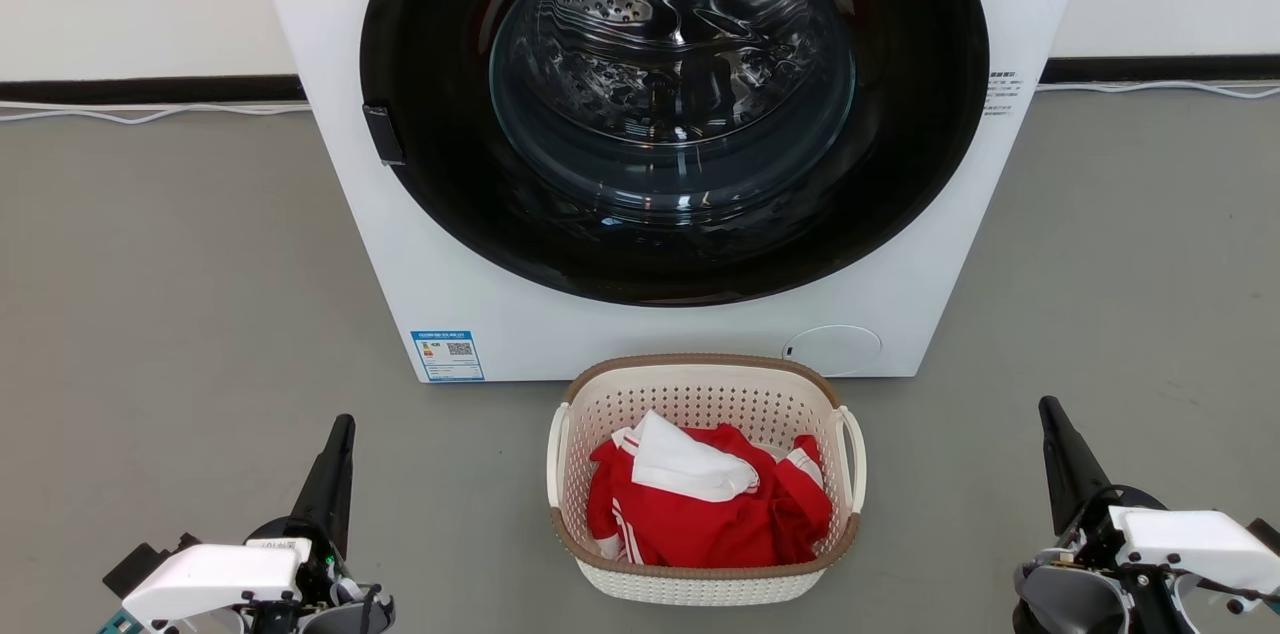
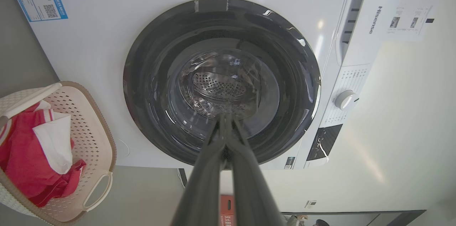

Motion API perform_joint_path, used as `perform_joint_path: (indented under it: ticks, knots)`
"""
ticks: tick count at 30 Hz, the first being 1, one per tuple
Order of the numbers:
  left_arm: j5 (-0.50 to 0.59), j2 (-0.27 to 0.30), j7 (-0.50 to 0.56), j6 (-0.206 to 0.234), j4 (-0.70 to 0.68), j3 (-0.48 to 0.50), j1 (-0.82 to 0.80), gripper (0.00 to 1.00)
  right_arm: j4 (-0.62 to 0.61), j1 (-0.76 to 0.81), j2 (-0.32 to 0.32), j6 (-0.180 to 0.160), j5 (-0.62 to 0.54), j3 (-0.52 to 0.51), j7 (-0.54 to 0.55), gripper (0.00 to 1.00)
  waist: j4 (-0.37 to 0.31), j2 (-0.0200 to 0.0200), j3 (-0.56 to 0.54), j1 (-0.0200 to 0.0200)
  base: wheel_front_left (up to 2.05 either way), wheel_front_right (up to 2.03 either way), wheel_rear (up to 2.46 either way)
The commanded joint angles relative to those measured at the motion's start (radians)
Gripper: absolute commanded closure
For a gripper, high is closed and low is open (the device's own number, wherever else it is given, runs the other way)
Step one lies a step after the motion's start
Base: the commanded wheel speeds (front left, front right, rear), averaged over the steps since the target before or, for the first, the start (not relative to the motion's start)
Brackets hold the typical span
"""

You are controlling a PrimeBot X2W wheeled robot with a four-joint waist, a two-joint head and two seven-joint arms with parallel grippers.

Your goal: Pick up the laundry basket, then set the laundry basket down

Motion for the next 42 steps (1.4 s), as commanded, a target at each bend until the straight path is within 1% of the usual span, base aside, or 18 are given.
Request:
perform_joint_path:
  ticks: [1, 38, 39, 42]
  knots:
    - [-0.005, 0.014, 0.006, -0.007, -0.029, 0.031, -0.037, 1.00, -0.031, -0.023, -0.003, 0.007, 0.007, 0.019, 0.007, 1.00, 0.000, -0.0001, 0.000, 0.0000, 0.00, 0.00, 0.00]
    - [-0.005, 0.014, 0.006, -0.007, -0.029, 0.031, -0.037, 1.00, -0.031, -0.023, -0.003, 0.007, 0.007, 0.019, 0.007, 1.00, 0.000, -0.0001, 0.000, 0.0000, 0.00, 0.00, 0.00]
    - [0.000, -0.001, 0.000, 0.000, 0.003, 0.000, 0.001, 0.00, 0.003, 0.001, 0.000, 0.000, 0.000, 0.000, 0.000, 0.00, 0.000, -0.0001, 0.000, 0.0000, 0.00, 0.00, 0.00]
    - [0.000, -0.009, -0.002, 0.000, 0.039, -0.002, 0.020, 0.00, 0.037, 0.018, 0.006, -0.001, 0.000, 0.003, 0.000, 0.00, 0.000, -0.0001, 0.000, 0.0000, 0.00, 0.00, 0.00]
